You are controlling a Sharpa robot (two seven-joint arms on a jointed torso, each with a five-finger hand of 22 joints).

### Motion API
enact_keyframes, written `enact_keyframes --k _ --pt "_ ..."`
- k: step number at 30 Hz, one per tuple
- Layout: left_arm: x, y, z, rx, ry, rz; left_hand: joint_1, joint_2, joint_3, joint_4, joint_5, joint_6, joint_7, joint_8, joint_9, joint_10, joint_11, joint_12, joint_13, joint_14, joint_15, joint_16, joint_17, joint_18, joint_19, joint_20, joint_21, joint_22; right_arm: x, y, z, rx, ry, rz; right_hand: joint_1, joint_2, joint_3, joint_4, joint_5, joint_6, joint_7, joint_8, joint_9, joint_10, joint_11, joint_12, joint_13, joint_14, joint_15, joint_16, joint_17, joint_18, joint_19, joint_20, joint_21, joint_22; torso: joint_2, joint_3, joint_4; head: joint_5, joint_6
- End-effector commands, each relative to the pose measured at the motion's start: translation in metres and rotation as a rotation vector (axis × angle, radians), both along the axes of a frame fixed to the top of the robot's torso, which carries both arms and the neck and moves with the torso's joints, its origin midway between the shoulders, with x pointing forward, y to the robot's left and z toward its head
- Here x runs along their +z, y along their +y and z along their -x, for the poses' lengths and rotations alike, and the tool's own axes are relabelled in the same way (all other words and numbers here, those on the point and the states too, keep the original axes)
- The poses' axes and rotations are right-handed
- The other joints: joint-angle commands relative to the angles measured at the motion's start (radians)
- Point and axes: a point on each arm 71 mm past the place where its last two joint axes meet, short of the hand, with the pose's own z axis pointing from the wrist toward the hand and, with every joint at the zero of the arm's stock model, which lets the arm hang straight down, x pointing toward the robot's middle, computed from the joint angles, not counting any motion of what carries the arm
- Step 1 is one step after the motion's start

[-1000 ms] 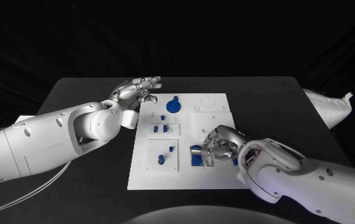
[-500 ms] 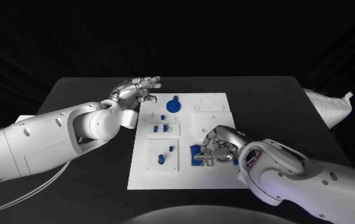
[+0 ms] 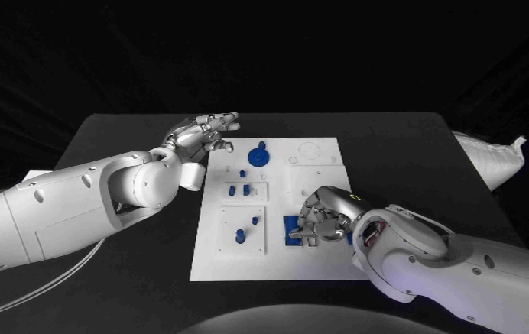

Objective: Assemble the parts on the task board

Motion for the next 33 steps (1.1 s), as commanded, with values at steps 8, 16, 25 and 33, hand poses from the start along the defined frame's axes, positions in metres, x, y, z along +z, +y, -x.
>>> enact_keyframes --k 8,16,25,33 --pt "0.001 0.001 0.001 -0.011 -0.006 0.005 0.003 0.002 -0.001 -0.004 0.003 -0.010 0.001 0.004 -0.001 -0.008 0.002 0.003 0.001 -0.006 0.001 -0.001 0.000 0.019 -0.008 0.001 -0.004 -0.001 0.008 -0.014 0.005 -0.022 -0.051 -0.058 -0.039 0.005 -0.032 0.017 0.052 -0.020 -0.001 0.005 0.006 0.012 -0.001 -0.007 -0.023 0.086 -0.003 0.004 0.158 -0.015 0.013 -0.008 0.003 -0.003 0.000 0.0005 -0.0029 0.005 -0.002" --pt "0.002 0.003 0.002 -0.008 -0.011 0.005 0.005 0.003 -0.001 -0.006 0.003 -0.011 0.001 0.005 -0.001 -0.010 0.002 0.007 0.001 -0.007 0.001 -0.001 -0.004 0.019 -0.008 0.001 -0.003 -0.002 0.025 -0.062 0.007 -0.093 -0.042 -0.078 -0.046 0.020 -0.047 0.032 0.098 -0.091 0.028 -0.052 -0.017 0.009 0.021 -0.010 -0.022 0.088 0.013 0.010 0.170 -0.016 0.013 0.003 0.006 0.001 -0.001 -0.0024 -0.0081 -0.010 0.004" --pt "0.002 0.002 0.002 -0.010 -0.013 0.006 0.006 0.003 -0.001 -0.006 0.003 -0.011 0.001 0.005 -0.001 -0.010 0.002 0.007 0.001 -0.008 0.001 -0.002 -0.005 0.019 -0.008 0.001 -0.003 -0.002 0.030 -0.094 0.005 -0.068 -0.052 0.094 -0.026 0.048 -0.049 0.030 0.123 -0.114 0.051 -0.122 -0.061 0.006 0.042 -0.018 -0.023 0.088 0.032 0.012 0.174 -0.017 0.013 0.022 0.009 0.006 0.000 -0.0029 -0.0164 -0.022 0.010" --pt "0.001 0.003 0.002 -0.011 -0.012 0.007 0.005 0.003 -0.001 -0.005 0.003 -0.011 0.001 0.006 -0.001 -0.011 0.003 0.007 0.001 -0.007 0.001 -0.001 -0.003 0.019 -0.008 0.001 -0.003 -0.002 0.021 -0.103 0.008 -0.045 -0.075 0.288 -0.030 0.055 -0.056 0.037 0.143 -0.083 0.047 -0.131 -0.071 0.020 0.039 0.009 -0.001 0.089 0.032 0.014 0.179 -0.018 0.017 0.025 0.014 0.015 -0.002 -0.0021 -0.0218 -0.033 0.012"
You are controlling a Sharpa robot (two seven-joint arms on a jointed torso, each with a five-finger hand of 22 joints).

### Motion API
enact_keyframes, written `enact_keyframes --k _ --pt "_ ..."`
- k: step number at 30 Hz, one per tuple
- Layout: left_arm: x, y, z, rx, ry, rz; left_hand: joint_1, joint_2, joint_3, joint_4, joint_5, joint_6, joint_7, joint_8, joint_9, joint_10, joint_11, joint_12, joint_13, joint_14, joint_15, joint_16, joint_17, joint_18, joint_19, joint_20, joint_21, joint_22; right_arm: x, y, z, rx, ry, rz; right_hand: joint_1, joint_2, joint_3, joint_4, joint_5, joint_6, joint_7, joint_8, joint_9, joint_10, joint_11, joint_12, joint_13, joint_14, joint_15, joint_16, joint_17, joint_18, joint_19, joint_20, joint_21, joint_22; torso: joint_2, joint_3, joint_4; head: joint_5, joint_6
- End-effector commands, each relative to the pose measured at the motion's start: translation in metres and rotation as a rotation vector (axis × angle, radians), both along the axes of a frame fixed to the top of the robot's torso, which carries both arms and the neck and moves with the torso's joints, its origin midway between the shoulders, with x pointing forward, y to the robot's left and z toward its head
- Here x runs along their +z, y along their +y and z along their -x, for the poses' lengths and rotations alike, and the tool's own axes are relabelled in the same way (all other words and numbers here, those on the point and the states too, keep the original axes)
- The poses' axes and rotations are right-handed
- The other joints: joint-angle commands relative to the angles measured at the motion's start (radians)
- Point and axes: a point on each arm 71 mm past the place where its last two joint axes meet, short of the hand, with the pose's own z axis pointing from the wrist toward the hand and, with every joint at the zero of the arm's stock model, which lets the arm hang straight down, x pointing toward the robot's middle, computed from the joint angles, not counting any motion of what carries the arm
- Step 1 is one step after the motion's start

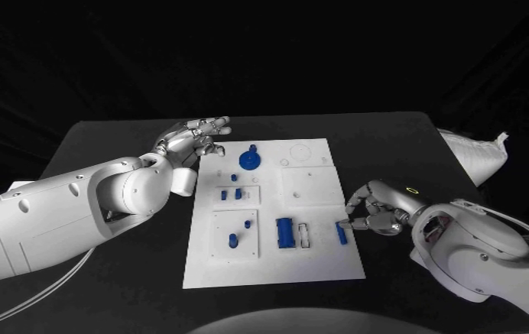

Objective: Assemble the parts on the task board

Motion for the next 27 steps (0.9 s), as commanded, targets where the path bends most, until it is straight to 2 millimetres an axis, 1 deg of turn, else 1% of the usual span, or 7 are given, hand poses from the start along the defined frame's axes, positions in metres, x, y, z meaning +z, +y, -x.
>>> enact_keyframes --k 1,3,4,6,15,18,27 --pt "0.001 -0.002 0.001 -0.016 -0.012 0.011 0.005 0.003 -0.001 -0.005 0.003 -0.007 -0.002 0.006 -0.001 -0.007 -0.001 0.004 0.001 -0.007 0.001 -0.001 0.001 0.019 -0.008 0.001 -0.003 -0.001 -0.007 -0.001 0.002 0.039 0.004 0.165 -0.009 0.008 -0.010 0.005 0.024 0.020 -0.004 -0.004 -0.002 0.010 -0.006 0.003 -0.075 0.087 0.007 0.005 0.177 -0.018 0.017 0.006 0.003 0.001 -0.001 0.0007 -0.0042 -0.004 0.001" --pt "0.000 -0.002 0.001 -0.017 -0.012 0.011 0.005 0.003 -0.001 -0.005 0.003 -0.007 -0.002 0.006 -0.001 -0.007 -0.001 0.004 0.001 -0.007 0.001 -0.001 0.001 0.019 -0.008 0.001 -0.003 -0.001 -0.010 -0.001 0.003 0.039 0.014 0.186 -0.013 0.010 -0.013 0.010 0.045 0.026 -0.005 -0.008 -0.004 0.009 -0.008 -0.001 -0.077 0.086 0.006 0.003 0.173 -0.017 0.016 0.005 0.002 0.000 -0.002 0.0002 -0.0037 -0.004 0.002" --pt "0.000 -0.002 0.001 -0.017 -0.011 0.011 0.005 0.003 -0.001 -0.005 0.003 -0.007 -0.002 0.006 -0.001 -0.007 -0.001 0.004 0.001 -0.007 0.001 -0.001 0.001 0.019 -0.008 0.001 -0.003 -0.001 -0.012 -0.001 0.003 0.040 0.018 0.193 -0.013 0.011 -0.013 0.011 0.050 0.027 -0.005 -0.009 -0.004 0.009 -0.008 -0.001 -0.077 0.086 0.005 0.002 0.173 -0.017 0.016 0.004 0.001 0.000 -0.002 -0.0003 -0.0030 -0.004 0.002" --pt "0.000 -0.002 0.001 -0.017 -0.011 0.011 0.005 0.003 -0.001 -0.005 0.003 -0.007 -0.002 0.006 -0.001 -0.007 -0.001 0.004 0.001 -0.007 0.001 -0.001 0.001 0.019 -0.008 0.001 -0.003 -0.001 -0.015 0.001 0.004 0.041 0.024 0.198 -0.013 0.012 -0.013 0.012 0.053 0.028 -0.006 -0.011 -0.005 0.009 -0.008 -0.002 -0.077 0.086 0.005 0.002 0.173 -0.017 0.015 0.004 0.000 -0.002 -0.001 -0.0006 -0.0038 -0.005 0.002" --pt "0.000 -0.002 0.001 -0.017 -0.010 0.011 0.005 0.003 -0.001 -0.005 0.003 -0.007 -0.002 0.006 -0.001 -0.007 -0.001 0.004 0.001 -0.007 0.001 -0.001 0.001 0.019 -0.008 0.001 -0.003 -0.001 -0.025 0.012 0.004 0.050 0.029 0.189 -0.012 0.013 -0.013 0.012 0.057 0.028 -0.006 -0.013 -0.006 0.010 -0.008 -0.001 -0.076 0.086 0.005 0.002 0.173 -0.017 0.015 0.004 0.000 -0.002 0.000 0.0010 -0.0020 -0.003 -0.001" --pt "0.000 -0.001 0.001 -0.017 -0.010 0.011 0.005 0.003 -0.001 -0.005 0.003 -0.007 -0.002 0.006 -0.001 -0.007 -0.001 0.004 0.001 -0.007 0.001 -0.001 0.001 0.019 -0.008 0.001 -0.003 -0.001 -0.027 0.015 0.004 0.054 0.028 0.184 -0.011 0.014 -0.013 0.012 0.058 0.028 -0.006 -0.013 -0.006 0.010 -0.008 -0.001 -0.076 0.086 0.005 0.002 0.172 -0.017 0.015 0.004 0.000 -0.002 0.000 0.0003 -0.0025 -0.003 -0.001" --pt "-0.001 -0.001 0.001 -0.018 -0.008 0.011 0.005 0.003 -0.001 -0.005 0.003 -0.007 -0.002 0.006 -0.001 -0.007 -0.001 0.004 0.001 -0.007 0.001 -0.001 0.001 0.019 -0.008 0.001 -0.003 -0.001 -0.030 0.022 0.003 0.068 0.032 0.182 -0.011 0.016 -0.012 0.013 0.059 0.029 -0.006 -0.015 -0.007 0.010 -0.008 0.000 -0.074 0.086 0.005 0.003 0.174 -0.017 0.015 0.004 0.001 -0.001 0.000 0.0004 -0.0026 -0.001 -0.005"
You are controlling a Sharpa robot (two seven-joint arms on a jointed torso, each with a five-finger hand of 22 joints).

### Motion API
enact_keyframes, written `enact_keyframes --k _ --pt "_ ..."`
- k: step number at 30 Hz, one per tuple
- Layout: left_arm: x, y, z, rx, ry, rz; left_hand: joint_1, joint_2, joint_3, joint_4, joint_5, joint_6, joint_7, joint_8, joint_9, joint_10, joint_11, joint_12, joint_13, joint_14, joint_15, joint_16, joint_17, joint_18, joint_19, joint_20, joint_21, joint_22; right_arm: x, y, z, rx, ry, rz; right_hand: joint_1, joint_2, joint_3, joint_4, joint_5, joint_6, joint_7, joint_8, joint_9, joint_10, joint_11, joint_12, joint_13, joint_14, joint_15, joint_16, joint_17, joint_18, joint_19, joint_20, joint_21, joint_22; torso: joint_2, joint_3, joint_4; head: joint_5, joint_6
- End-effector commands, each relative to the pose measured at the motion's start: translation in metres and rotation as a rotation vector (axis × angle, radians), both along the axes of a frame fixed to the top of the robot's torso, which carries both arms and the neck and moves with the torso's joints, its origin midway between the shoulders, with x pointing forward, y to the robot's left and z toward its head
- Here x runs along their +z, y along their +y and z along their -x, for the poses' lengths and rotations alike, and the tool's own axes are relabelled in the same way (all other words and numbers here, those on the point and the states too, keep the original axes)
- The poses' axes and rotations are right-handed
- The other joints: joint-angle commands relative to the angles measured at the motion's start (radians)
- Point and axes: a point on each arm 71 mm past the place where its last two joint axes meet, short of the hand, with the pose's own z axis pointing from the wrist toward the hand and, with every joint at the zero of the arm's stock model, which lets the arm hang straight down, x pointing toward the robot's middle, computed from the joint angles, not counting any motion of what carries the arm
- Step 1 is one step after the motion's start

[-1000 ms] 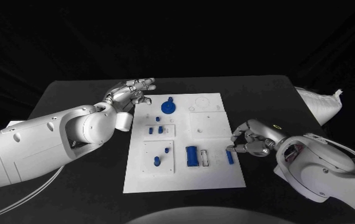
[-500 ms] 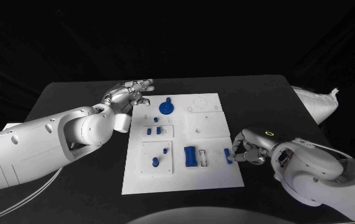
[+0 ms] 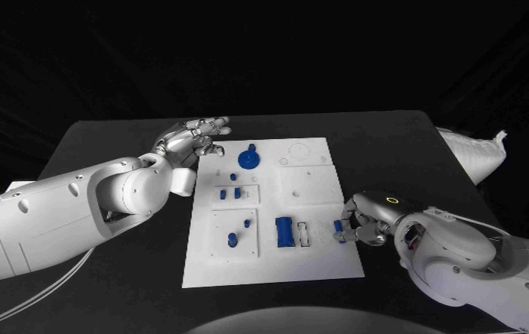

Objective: Assemble the parts on the task board

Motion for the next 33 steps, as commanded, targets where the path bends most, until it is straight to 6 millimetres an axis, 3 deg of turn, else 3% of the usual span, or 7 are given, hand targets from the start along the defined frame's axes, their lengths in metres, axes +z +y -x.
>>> enact_keyframes --k 1,5,8,11,22,28,33 --pt "0.001 -0.002 0.001 -0.018 -0.011 0.011 0.005 0.003 -0.001 -0.005 0.003 -0.007 -0.002 0.006 -0.001 -0.007 -0.001 0.004 0.001 -0.007 0.001 -0.001 0.001 0.019 -0.008 0.001 -0.003 -0.001 -0.004 0.001 0.001 0.012 0.008 0.036 -0.001 0.009 -0.001 0.002 0.008 0.010 -0.002 -0.006 -0.002 0.008 -0.005 -0.007 -0.074 0.086 0.005 0.004 0.175 -0.017 0.015 0.004 0.001 0.001 0.000 -0.0002 -0.0002 0.000 -0.002" --pt "0.001 -0.002 0.001 -0.018 -0.011 0.011 0.005 0.003 -0.001 -0.005 0.003 -0.007 -0.002 0.006 -0.001 -0.007 -0.001 0.004 0.001 -0.007 0.001 -0.001 0.001 0.019 -0.008 0.001 -0.003 -0.001 -0.007 0.000 0.000 0.027 0.022 0.079 0.026 0.016 0.009 -0.011 -0.024 0.017 -0.004 -0.011 -0.004 0.006 -0.008 -0.013 -0.077 0.086 0.003 0.001 0.171 -0.016 0.014 0.002 -0.002 -0.002 -0.001 -0.0004 -0.0003 0.002 -0.003" --pt "0.001 -0.002 0.001 -0.019 -0.011 0.011 0.005 0.003 -0.001 -0.005 0.003 -0.007 -0.002 0.006 -0.001 -0.007 -0.001 0.004 0.001 -0.007 0.001 -0.001 0.001 0.019 -0.008 0.001 -0.003 -0.001 -0.010 0.002 -0.001 0.046 0.025 0.121 0.090 0.038 0.057 -0.043 -0.205 0.024 -0.005 -0.025 -0.011 0.002 -0.009 -0.024 -0.080 0.085 0.001 -0.001 0.168 -0.015 0.012 -0.003 -0.006 -0.007 0.001 0.0007 0.0008 0.003 -0.004" --pt "0.001 -0.002 0.001 -0.019 -0.010 0.011 0.005 0.003 -0.001 -0.005 0.003 -0.007 -0.002 0.006 -0.001 -0.007 -0.001 0.004 0.001 -0.007 0.001 -0.001 0.001 0.019 -0.008 0.001 -0.003 -0.001 -0.012 0.005 -0.001 0.071 0.021 0.160 0.123 0.033 0.091 -0.065 -0.246 0.032 -0.007 -0.032 -0.015 0.000 -0.011 -0.029 -0.082 0.084 -0.001 -0.002 0.167 -0.015 0.011 -0.002 -0.007 -0.009 -0.001 0.0007 0.0010 0.006 -0.006" --pt "0.001 -0.002 0.001 -0.019 -0.008 0.010 0.004 0.003 -0.002 -0.005 0.003 -0.008 -0.002 0.006 -0.001 -0.009 -0.001 0.006 0.001 -0.008 0.001 -0.001 -0.001 0.019 -0.009 0.001 -0.003 -0.002 -0.014 0.014 -0.001 0.131 -0.018 0.232 0.188 0.026 0.198 -0.128 -0.244 0.058 -0.008 -0.054 -0.029 -0.002 -0.014 -0.036 -0.079 0.085 -0.003 0.000 0.172 -0.017 0.013 -0.004 -0.004 -0.001 0.000 0.0008 -0.0004 0.008 -0.009" --pt "0.001 -0.002 0.001 -0.019 -0.008 0.010 0.004 0.004 -0.002 -0.005 0.003 -0.008 -0.002 0.007 -0.001 -0.009 -0.001 0.007 0.001 -0.008 0.001 -0.001 -0.001 0.019 -0.009 0.001 -0.003 -0.002 -0.015 0.015 0.000 0.117 -0.004 0.208 0.119 0.049 0.250 -0.086 -0.184 0.064 -0.012 -0.073 -0.039 -0.003 -0.013 -0.049 -0.085 0.086 -0.003 0.000 0.173 -0.017 0.014 -0.004 -0.006 -0.002 -0.001 0.0000 -0.0001 0.010 -0.011" --pt "0.001 -0.002 0.001 -0.019 -0.008 0.010 0.005 0.004 -0.002 -0.006 0.003 -0.008 -0.002 0.007 -0.001 -0.010 -0.001 0.007 0.001 -0.008 0.001 -0.001 -0.002 0.019 -0.009 0.001 -0.003 -0.002 -0.015 0.015 0.001 0.086 0.026 0.146 0.089 0.066 0.346 -0.060 -0.158 0.072 -0.013 -0.091 -0.048 0.001 -0.018 -0.047 -0.082 0.087 -0.006 0.003 0.180 -0.018 0.017 -0.007 -0.002 0.004 -0.002 0.0004 0.0009 0.012 -0.013"
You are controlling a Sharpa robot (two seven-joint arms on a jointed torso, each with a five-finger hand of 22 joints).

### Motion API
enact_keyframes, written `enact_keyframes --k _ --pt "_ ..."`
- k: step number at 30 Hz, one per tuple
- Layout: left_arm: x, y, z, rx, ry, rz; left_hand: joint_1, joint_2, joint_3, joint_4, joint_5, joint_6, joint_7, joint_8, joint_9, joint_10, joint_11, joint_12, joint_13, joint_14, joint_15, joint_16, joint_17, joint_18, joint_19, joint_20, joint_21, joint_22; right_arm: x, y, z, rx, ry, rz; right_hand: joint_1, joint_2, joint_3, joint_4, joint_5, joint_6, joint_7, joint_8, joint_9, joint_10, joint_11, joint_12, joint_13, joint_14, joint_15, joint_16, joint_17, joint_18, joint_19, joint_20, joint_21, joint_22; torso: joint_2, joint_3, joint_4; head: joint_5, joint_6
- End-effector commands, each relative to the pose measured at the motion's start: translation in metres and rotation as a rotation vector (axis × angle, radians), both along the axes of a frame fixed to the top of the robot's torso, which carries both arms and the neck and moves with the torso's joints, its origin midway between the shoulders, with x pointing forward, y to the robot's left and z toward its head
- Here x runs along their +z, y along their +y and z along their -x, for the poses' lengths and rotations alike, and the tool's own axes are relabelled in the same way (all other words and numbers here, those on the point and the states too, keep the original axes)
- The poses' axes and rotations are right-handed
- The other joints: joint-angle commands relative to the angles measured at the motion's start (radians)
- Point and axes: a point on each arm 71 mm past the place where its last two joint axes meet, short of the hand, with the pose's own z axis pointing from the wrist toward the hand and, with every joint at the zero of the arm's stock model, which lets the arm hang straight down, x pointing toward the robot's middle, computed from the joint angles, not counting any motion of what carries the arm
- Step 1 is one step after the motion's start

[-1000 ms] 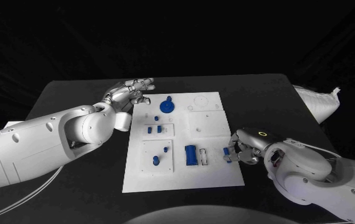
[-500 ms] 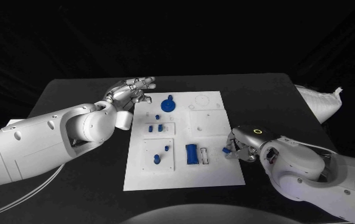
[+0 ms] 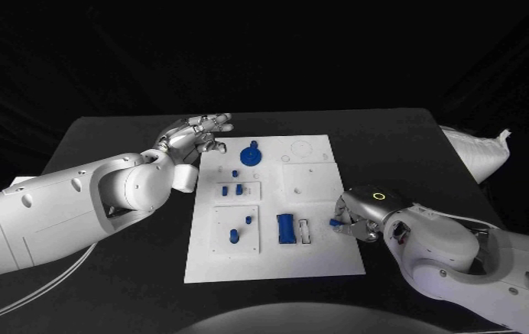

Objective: Assemble the parts on the task board

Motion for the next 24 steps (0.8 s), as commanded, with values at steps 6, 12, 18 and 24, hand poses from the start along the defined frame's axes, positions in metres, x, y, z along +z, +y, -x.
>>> enact_keyframes --k 6,12,18,24 --pt "0.001 -0.002 0.001 -0.020 -0.007 0.009 0.005 0.004 -0.002 -0.005 0.003 -0.008 -0.002 0.007 -0.001 -0.010 -0.001 0.003 0.002 -0.008 0.001 -0.001 -0.001 0.019 -0.009 0.001 -0.003 -0.001 -0.016 -0.009 0.005 -0.088 0.150 -0.037 -0.041 -0.003 0.219 0.002 0.000 0.033 0.001 -0.027 -0.006 0.013 -0.011 0.011 -0.157 0.090 -0.002 0.005 0.184 -0.018 0.018 -0.008 0.003 0.006 0.000 -0.0004 0.0002 0.007 -0.003" --pt "0.001 -0.001 0.001 -0.019 -0.007 0.006 0.006 0.005 -0.001 -0.006 0.003 -0.009 -0.002 0.007 -0.001 -0.011 -0.001 0.004 0.002 -0.009 0.001 -0.002 -0.004 0.019 -0.009 0.001 -0.003 -0.001 -0.012 -0.007 0.006 -0.127 0.129 -0.130 -0.145 -0.066 0.339 0.007 -0.065 0.053 0.001 -0.043 -0.004 0.018 -0.007 0.012 -0.152 0.091 -0.005 0.007 0.188 -0.019 0.019 -0.004 0.004 0.009 0.000 -0.0001 -0.0021 0.009 -0.002" --pt "0.001 -0.001 0.001 -0.021 -0.007 0.006 0.006 0.005 -0.001 -0.006 0.003 -0.009 -0.002 0.007 -0.001 -0.011 -0.001 0.004 0.002 -0.009 0.001 -0.002 -0.004 0.019 -0.009 0.001 -0.003 -0.001 -0.004 -0.004 0.007 -0.153 0.086 -0.218 -0.163 -0.094 0.343 0.001 -0.074 0.058 0.001 -0.046 -0.002 0.019 -0.008 0.012 -0.151 0.091 -0.005 0.007 0.189 -0.019 0.020 -0.004 0.005 0.010 0.000 -0.0004 -0.0003 0.007 -0.001" --pt "0.000 -0.001 0.001 -0.021 -0.007 0.007 0.006 0.005 -0.001 -0.006 0.003 -0.009 -0.002 0.007 -0.001 -0.011 -0.001 0.004 0.002 -0.009 0.001 -0.002 -0.004 0.019 -0.009 0.001 -0.003 -0.001 0.002 0.001 0.008 -0.173 0.078 -0.287 -0.173 -0.110 0.343 -0.004 -0.077 0.063 0.000 -0.046 0.000 0.022 -0.009 0.018 -0.146 0.092 -0.006 0.009 0.192 -0.020 0.021 -0.005 0.007 0.014 0.000 -0.0004 0.0010 0.008 -0.004"
